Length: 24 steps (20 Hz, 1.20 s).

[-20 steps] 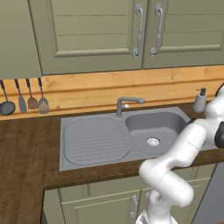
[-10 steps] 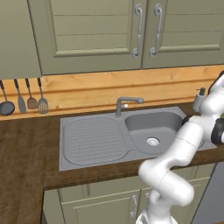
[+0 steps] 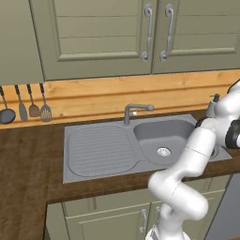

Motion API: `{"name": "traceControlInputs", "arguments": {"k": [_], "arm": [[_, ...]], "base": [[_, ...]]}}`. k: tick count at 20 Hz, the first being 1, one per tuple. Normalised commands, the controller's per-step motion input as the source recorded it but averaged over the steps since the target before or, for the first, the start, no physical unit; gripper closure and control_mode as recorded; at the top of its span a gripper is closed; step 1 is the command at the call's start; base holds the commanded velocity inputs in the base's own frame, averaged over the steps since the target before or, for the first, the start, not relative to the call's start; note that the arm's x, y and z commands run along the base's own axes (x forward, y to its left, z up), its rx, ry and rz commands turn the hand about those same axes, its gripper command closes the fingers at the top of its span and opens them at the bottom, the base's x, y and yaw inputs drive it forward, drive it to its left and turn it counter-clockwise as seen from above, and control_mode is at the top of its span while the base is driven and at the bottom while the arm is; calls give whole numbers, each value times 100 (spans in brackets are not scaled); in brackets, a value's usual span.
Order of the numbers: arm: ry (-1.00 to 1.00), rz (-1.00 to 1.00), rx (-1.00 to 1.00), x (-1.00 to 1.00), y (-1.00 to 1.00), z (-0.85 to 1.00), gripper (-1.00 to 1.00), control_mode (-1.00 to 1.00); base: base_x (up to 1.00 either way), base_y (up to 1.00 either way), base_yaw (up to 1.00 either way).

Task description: Pick the cucumber from the sink and place it in the bowl. Then pick the bowl and place it in the microwave. Then close the microwave door and press the start button.

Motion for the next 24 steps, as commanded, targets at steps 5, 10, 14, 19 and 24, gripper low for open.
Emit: {"name": "traceControlInputs", "arguments": {"k": [5, 10, 14, 19, 24], "arm": [[-22, 12, -2, -100, 39, -19, -100, -100], [-3, 23, -25, -39, 97, -98, -100, -100], [0, 24, -37, 76, 52, -88, -100, -100], [0, 24, -40, 100, 13, -45, -100, -100], [10, 25, -35, 99, 0, -49, -100, -100]], "base": [[0, 0, 0], [0, 0, 0], [0, 0, 0], [0, 0, 0], [0, 0, 0]]}}
